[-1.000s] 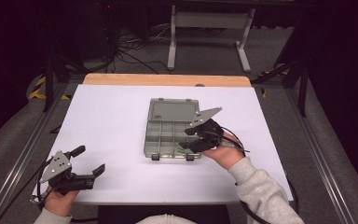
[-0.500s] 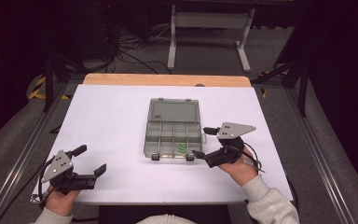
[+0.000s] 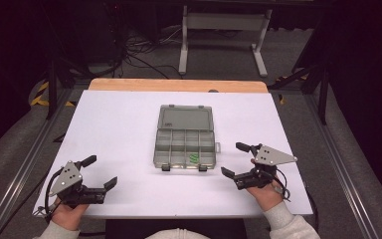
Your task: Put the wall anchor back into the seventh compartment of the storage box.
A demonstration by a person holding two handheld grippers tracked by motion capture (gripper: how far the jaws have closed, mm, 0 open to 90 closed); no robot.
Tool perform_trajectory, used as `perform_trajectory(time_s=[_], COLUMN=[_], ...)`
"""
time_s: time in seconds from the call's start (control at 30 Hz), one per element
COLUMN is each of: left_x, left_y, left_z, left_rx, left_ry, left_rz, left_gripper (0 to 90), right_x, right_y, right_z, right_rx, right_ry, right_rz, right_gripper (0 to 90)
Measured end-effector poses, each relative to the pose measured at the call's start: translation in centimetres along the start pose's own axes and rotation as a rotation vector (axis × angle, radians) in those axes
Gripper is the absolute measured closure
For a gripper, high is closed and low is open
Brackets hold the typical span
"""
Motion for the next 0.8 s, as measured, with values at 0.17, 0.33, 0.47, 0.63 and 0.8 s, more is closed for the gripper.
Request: perform_trajectory(time_s=[0.17, 0.33, 0.47, 0.63, 0.8], left_x=[0.0, 0.3, 0.7, 0.9, 1.1], left_y=[0.2, 0.1, 0.0, -0.2, -0.1], left_z=[0.5, 0.7, 0.2, -0.2, -0.3], left_rx=[0.006, 0.012, -0.032, -0.058, -0.074], left_ry=[-0.013, -0.032, -0.027, -0.044, -0.062], left_rz=[0.022, 0.037, 0.060, 0.068, 0.081], left_gripper=[1.6, 1.2, 1.1, 1.1, 1.3], right_x=[-0.6, -0.9, -1.1, -1.0, -0.8], right_y=[-1.0, -1.1, -1.9, -2.5, -2.7], right_z=[0.2, 0.4, 0.9, 1.4, 1.6], right_rx=[0.000, -0.017, -0.013, -0.012, -0.006], right_ry=[-0.031, -0.047, -0.058, -0.075, -0.078], right_rz=[0.038, 0.069, 0.074, 0.065, 0.066], right_gripper=[3.9, 2.7, 1.8, 1.6, 1.5])
Point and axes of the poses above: each handheld gripper's, and its own axes: x roughly forward along the jaws, y roughly out of its top, z roughly to its right, the point moved 8 cm from there along x, roughly forward along the jaws, and after that the axes turned 11 degrees about y, right-handed, at the moved point
